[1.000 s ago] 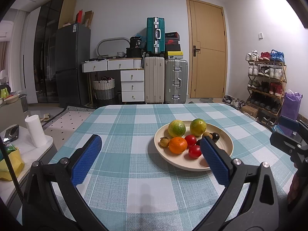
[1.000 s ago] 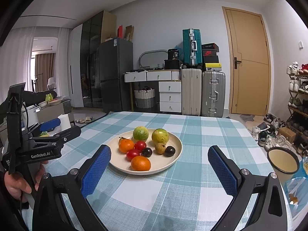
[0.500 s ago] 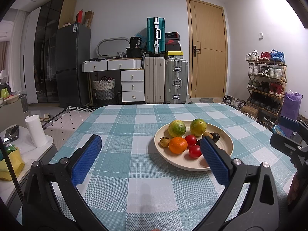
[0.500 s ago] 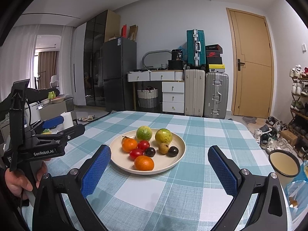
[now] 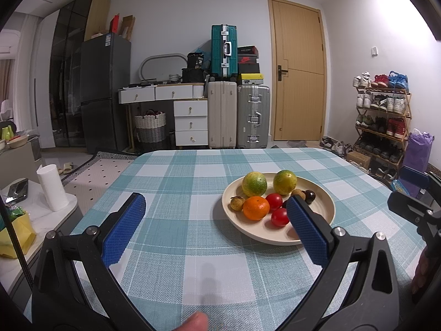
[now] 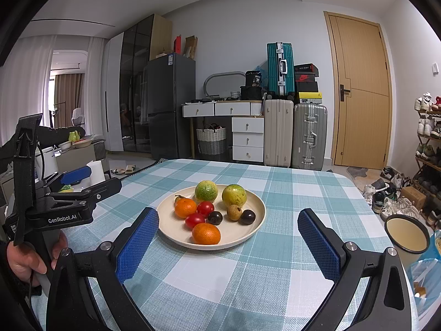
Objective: Organize fruits
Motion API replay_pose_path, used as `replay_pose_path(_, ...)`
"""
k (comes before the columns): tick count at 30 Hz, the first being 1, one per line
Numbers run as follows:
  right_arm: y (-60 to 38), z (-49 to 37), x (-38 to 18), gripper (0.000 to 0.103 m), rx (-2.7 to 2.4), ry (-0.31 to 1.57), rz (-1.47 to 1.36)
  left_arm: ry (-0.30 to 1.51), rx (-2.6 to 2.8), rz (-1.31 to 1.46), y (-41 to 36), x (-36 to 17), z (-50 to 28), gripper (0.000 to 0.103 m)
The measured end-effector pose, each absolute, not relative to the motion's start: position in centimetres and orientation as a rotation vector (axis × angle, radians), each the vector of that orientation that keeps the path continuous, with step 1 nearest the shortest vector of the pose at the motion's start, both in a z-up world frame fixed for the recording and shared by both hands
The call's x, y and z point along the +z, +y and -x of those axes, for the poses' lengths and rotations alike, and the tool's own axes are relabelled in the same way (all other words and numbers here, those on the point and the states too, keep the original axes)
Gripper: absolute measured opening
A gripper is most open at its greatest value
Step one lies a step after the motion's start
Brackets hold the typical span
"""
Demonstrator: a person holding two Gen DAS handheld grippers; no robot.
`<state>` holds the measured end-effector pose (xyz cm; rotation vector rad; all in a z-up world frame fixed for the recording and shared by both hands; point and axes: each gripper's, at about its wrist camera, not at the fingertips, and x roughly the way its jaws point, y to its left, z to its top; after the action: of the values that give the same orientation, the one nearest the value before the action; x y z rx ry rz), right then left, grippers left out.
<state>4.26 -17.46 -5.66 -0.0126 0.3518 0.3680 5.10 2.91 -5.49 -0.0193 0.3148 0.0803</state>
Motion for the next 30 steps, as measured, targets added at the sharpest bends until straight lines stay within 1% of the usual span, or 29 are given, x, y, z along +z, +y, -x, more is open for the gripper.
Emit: replay_pose_path(30,-17.43,-4.25,-5.72,0.103,0.368,0.351,0.013,0.313,0.087,0.021,3.08,-5.54,-5.12,0.102)
